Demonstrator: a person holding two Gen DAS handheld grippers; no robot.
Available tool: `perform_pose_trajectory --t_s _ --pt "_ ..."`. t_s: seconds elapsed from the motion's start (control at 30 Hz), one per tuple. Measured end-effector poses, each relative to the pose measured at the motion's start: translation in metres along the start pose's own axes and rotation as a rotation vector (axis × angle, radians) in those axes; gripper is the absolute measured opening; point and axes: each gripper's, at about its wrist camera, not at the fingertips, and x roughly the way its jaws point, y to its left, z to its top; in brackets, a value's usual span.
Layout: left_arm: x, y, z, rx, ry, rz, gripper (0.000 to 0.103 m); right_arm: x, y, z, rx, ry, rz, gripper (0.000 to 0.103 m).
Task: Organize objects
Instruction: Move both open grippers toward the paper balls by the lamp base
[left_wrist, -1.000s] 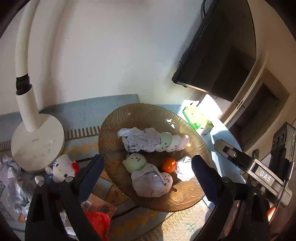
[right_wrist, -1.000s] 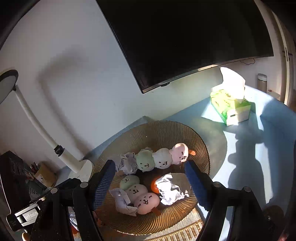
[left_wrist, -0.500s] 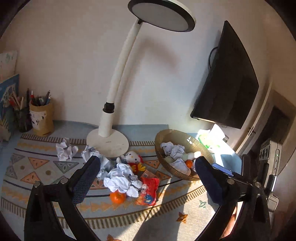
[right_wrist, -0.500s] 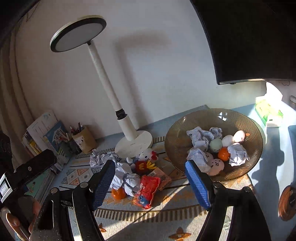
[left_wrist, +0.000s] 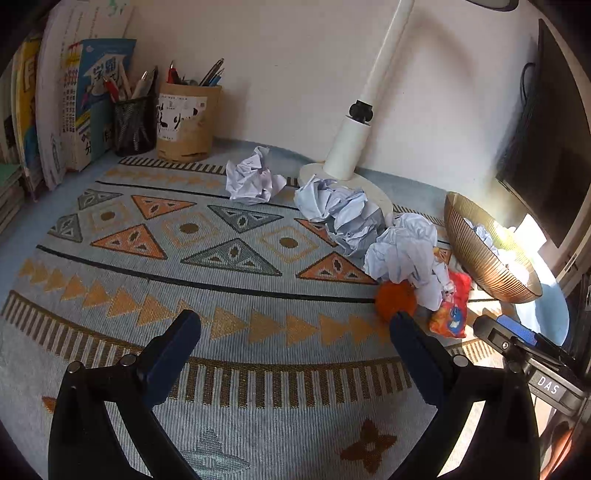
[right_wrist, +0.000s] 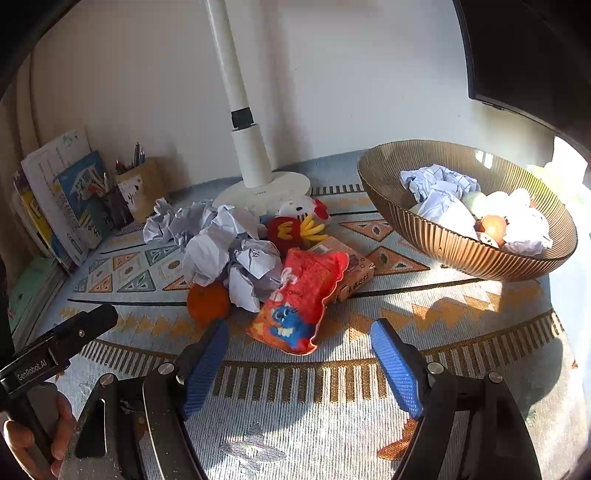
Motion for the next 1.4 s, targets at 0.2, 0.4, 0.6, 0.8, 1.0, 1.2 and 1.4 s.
perform_pose_trajectory --t_s 0.2,0.4,0.6,0.8,1.0,1.2,1.4 --pt "0.006 0.011 0.001 -0.064 0.055 -0.034 0.102 0.0 0.017 -0.004 -0.095 -0.007 -0.06 0.097" --pt "0.009 0.018 0.002 -0.111 0.075 -0.046 0.102 0.002 0.025 -0.005 -0.141 -0.003 -0.083 0.097" --pt "0.011 0.02 0.002 -0.113 0.088 -0.045 0.102 0.004 0.021 -0.004 -0.121 0.007 -0.082 0.097" --pt "0.011 0.022 0.001 -0.124 0.088 -0.04 0.102 0.003 0.02 -0.004 -0.117 0.004 -0.095 0.097" --pt "-0.008 0.023 0.029 -0.044 0.097 -0.074 0.102 0.002 0.031 0.015 -0.165 0.081 0.025 0.097" --pt "0.019 0.042 0.095 0.051 0.094 0.039 0.102 0.017 0.055 0.068 -0.212 0.109 0.097 0.097" --pt "0.087 0.052 0.121 0.072 0.119 0.08 0.102 0.061 0.061 0.085 -0.184 0.131 0.135 0.097"
